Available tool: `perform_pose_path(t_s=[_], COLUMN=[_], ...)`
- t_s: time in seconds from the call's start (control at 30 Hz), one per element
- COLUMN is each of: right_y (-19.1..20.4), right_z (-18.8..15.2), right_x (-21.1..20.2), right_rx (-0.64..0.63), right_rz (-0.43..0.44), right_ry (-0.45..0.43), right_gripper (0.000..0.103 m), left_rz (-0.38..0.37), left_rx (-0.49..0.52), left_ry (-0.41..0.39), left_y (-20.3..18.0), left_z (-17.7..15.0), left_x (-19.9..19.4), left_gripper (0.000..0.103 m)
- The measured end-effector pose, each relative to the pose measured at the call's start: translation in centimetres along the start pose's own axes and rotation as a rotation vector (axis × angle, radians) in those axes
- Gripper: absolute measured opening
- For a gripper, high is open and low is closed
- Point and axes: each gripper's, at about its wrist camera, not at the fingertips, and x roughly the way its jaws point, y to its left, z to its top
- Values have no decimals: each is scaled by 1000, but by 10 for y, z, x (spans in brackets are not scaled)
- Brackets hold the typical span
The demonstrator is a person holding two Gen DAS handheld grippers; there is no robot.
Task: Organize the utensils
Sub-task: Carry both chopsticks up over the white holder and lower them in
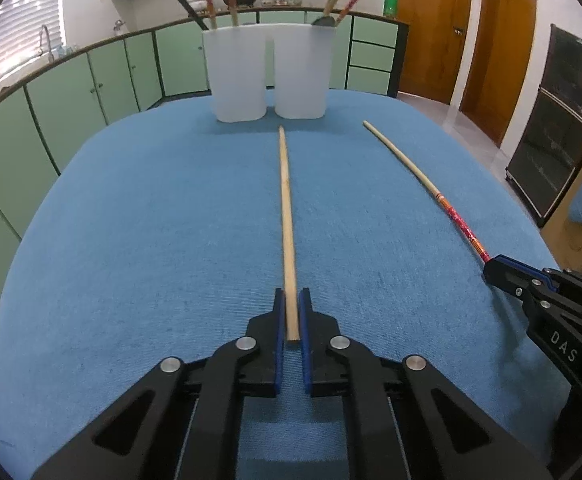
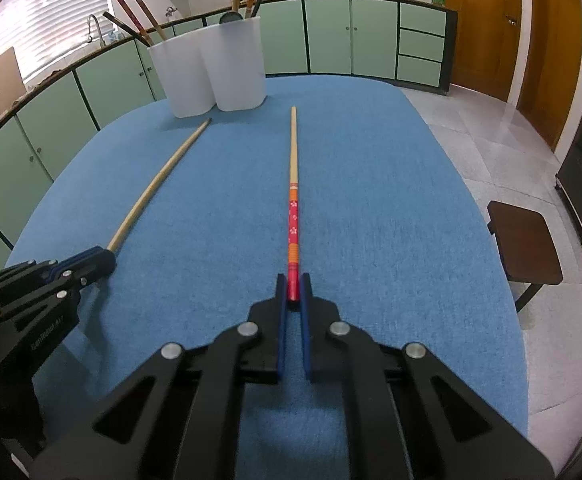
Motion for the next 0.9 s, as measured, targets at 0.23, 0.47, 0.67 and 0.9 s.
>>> perform_pose_path(t_s=[0.23, 0.47, 0.67, 0.9], right_y=[3, 4, 2, 1], right_z=[10, 36, 67, 102], right_x=[-24, -63, -100, -122], right_rx=[-16, -51, -66, -87], right_rz=[10, 4, 28, 28], right_ry=[-33, -135, -239, -318], right_gripper=[5, 5, 5, 5], left_rz=[12, 9, 6, -4], left_rx=[14, 22, 35, 55], left_ry=[-58, -166, -275, -331], left_y=[5, 12, 18, 25], left_z=[8, 32, 62, 95], left_x=[-31, -73, -106, -121], left_gripper=[7, 7, 7, 7])
